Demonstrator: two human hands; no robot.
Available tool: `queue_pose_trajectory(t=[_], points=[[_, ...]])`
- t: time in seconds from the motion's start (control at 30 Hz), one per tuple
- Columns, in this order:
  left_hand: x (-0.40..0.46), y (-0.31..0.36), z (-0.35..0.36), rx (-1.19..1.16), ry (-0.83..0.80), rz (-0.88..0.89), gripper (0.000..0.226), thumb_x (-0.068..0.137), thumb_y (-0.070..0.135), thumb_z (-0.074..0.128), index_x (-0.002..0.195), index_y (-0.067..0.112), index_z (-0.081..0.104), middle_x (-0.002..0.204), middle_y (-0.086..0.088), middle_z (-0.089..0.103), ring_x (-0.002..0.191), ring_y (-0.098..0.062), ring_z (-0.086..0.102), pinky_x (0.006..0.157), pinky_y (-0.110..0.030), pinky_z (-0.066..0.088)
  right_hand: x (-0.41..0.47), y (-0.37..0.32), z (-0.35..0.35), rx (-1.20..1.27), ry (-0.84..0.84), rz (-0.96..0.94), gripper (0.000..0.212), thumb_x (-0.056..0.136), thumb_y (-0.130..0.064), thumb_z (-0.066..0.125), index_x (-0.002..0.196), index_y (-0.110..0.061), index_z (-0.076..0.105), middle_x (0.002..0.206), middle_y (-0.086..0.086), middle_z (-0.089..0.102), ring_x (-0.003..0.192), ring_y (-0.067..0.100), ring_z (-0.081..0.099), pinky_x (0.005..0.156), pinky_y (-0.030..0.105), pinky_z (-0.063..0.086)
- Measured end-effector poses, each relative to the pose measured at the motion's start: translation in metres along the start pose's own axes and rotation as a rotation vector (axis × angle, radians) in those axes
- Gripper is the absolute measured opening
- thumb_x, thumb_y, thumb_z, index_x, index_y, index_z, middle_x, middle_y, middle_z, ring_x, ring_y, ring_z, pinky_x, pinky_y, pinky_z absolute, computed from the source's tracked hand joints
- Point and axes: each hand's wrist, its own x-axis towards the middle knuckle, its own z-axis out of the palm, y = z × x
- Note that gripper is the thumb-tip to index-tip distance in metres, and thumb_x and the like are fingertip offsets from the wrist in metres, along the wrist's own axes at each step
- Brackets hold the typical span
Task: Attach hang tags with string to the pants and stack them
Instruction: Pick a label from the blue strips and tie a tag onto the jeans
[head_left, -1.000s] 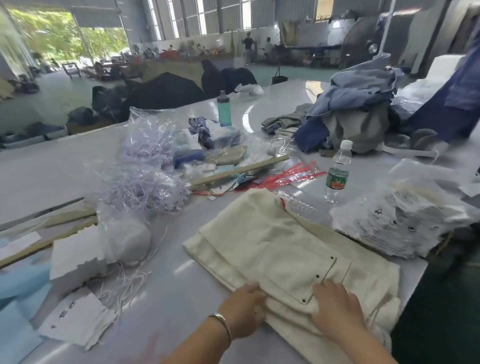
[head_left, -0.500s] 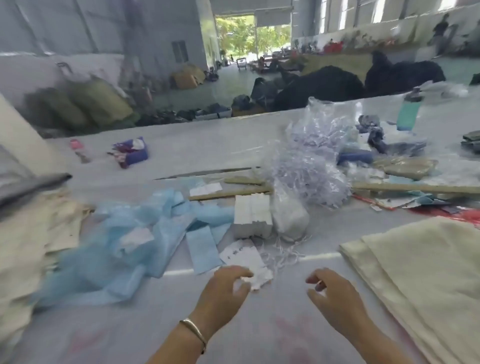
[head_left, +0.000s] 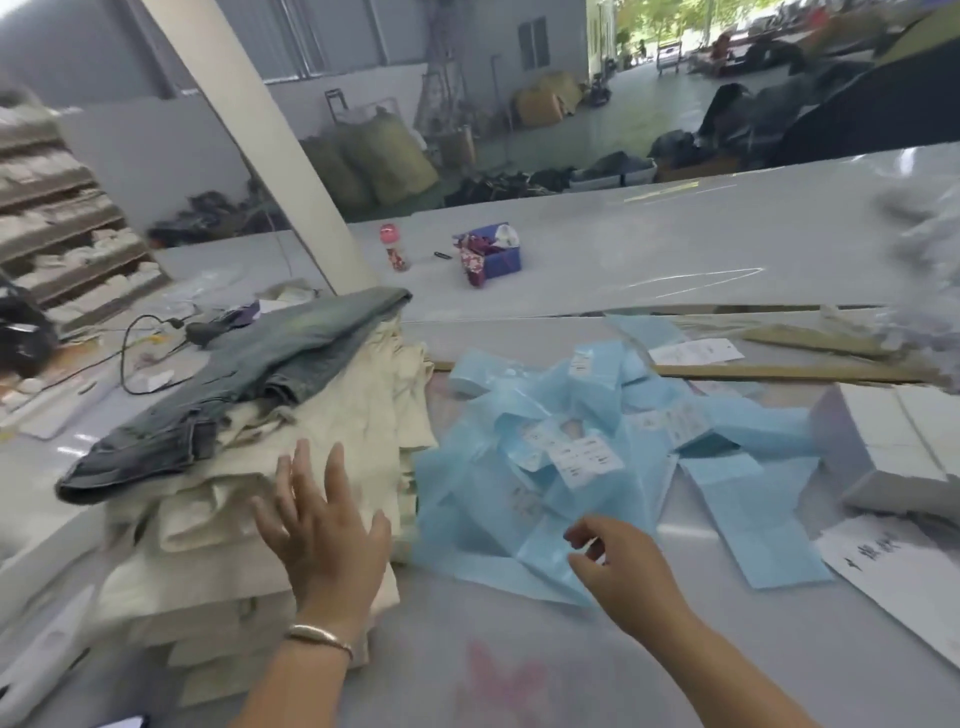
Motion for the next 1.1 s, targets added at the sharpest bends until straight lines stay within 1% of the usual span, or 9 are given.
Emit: queue_pose_trajectory(t=[0.27, 0.47, 0.57, 0.63, 0.73, 0.8, 0.9, 1.03, 1.1], points=[[0.131, -0.098, -0.043, 0.114, 0.255, 0.076, 0.088, 0.072, 0.058, 0.072, 0.143, 0.018, 0.040, 0.154, -0.015, 0.032, 0.144, -0.034, 0.022, 0.115, -0.059, 0.011, 0.054, -0.081, 0.061, -0.038, -0.055, -0.107, 0.019, 0.084, -0.018, 0.062, 0.088, -0.036, 0.059, 0.088, -0.015, 0.062, 0.078, 0.001, 0.055, 0.071, 0.020, 0.043], [0.224, -0.102, -0.028, 0.188, -0.400, 0.093, 0.095, 0.075, 0.062, 0.065, 0.153, 0.036, 0.018, 0.155, 0.000, 0.032, 0.140, -0.027, 0.033, 0.112, -0.048, 0.033, 0.092, -0.149, 0.074, -0.071, -0.066, -0.227, 0.012, 0.085, -0.017, 0.060, 0.091, -0.027, 0.062, 0.090, -0.012, 0.062, 0.080, 0.006, 0.057, 0.074, 0.025, 0.047], [0.232, -0.083, -0.010, 0.358, -0.278, 0.245, 0.075, 0.085, 0.040, 0.058, 0.151, 0.038, 0.022, 0.144, -0.003, 0.043, 0.125, -0.032, 0.047, 0.097, -0.045, 0.046, 0.103, -0.167, 0.077, -0.100, -0.068, -0.276, 0.015, 0.084, -0.017, 0.059, 0.088, -0.032, 0.058, 0.089, -0.017, 0.059, 0.079, 0.002, 0.055, 0.072, 0.023, 0.045], [0.237, -0.076, -0.004, 0.347, -0.158, 0.297, 0.055, 0.090, 0.027, 0.051, 0.144, 0.033, 0.039, 0.131, -0.007, 0.057, 0.111, -0.032, 0.057, 0.087, -0.039, 0.048, 0.107, -0.174, 0.078, -0.114, -0.076, -0.282, 0.015, 0.085, -0.018, 0.059, 0.090, -0.032, 0.059, 0.091, -0.017, 0.059, 0.081, 0.003, 0.055, 0.074, 0.023, 0.046], [0.253, -0.076, -0.022, 0.150, -0.082, 0.180, 0.029, 0.097, 0.026, 0.045, 0.120, 0.021, 0.061, 0.105, -0.011, 0.067, 0.085, -0.030, 0.057, 0.069, -0.035, 0.045, 0.110, -0.178, 0.077, -0.110, -0.071, -0.275, 0.013, 0.085, -0.018, 0.060, 0.090, -0.030, 0.061, 0.089, -0.017, 0.060, 0.081, 0.003, 0.056, 0.076, 0.025, 0.048], [0.259, -0.080, -0.048, 0.059, -0.014, 0.133, 0.031, 0.101, 0.033, 0.042, 0.115, 0.015, 0.064, 0.098, -0.015, 0.066, 0.082, -0.031, 0.057, 0.066, -0.036, 0.043, 0.114, -0.181, 0.073, -0.087, -0.068, -0.264, 0.010, 0.086, -0.018, 0.063, 0.092, -0.026, 0.063, 0.089, -0.014, 0.063, 0.079, 0.004, 0.058, 0.076, 0.026, 0.049], [0.251, -0.076, -0.098, 0.023, 0.068, 0.198, 0.032, 0.101, 0.034, 0.042, 0.107, 0.013, 0.065, 0.083, -0.010, 0.061, 0.081, -0.033, 0.058, 0.071, -0.040, 0.050, 0.118, -0.195, 0.064, 0.274, -0.139, -0.198, 0.019, 0.087, -0.026, 0.068, 0.102, -0.014, 0.063, 0.091, 0.002, 0.072, 0.077, 0.011, 0.065, 0.078, 0.033, 0.052], [0.195, -0.045, -0.158, 0.046, 0.128, 0.467, 0.036, 0.094, 0.042, 0.035, 0.095, 0.022, 0.065, 0.069, -0.001, 0.059, 0.068, -0.027, 0.058, 0.064, -0.030, 0.044, 0.121, -0.231, 0.050, 1.155, -0.618, 0.046, 0.080, 0.074, -0.066, 0.058, 0.127, -0.006, 0.049, 0.116, 0.023, 0.066, 0.106, 0.034, 0.066, 0.087, 0.048, 0.053], [0.147, -0.028, -0.160, 0.134, 0.051, 0.682, 0.032, 0.086, 0.041, 0.042, 0.102, 0.025, 0.064, 0.083, -0.003, 0.068, 0.078, -0.031, 0.063, 0.063, -0.028, 0.035, 0.117, -0.243, 0.043, 1.353, -0.817, 0.048, 0.088, 0.079, -0.074, 0.049, 0.131, -0.003, 0.054, 0.121, 0.023, 0.063, 0.109, 0.037, 0.064, 0.089, 0.050, 0.053]])
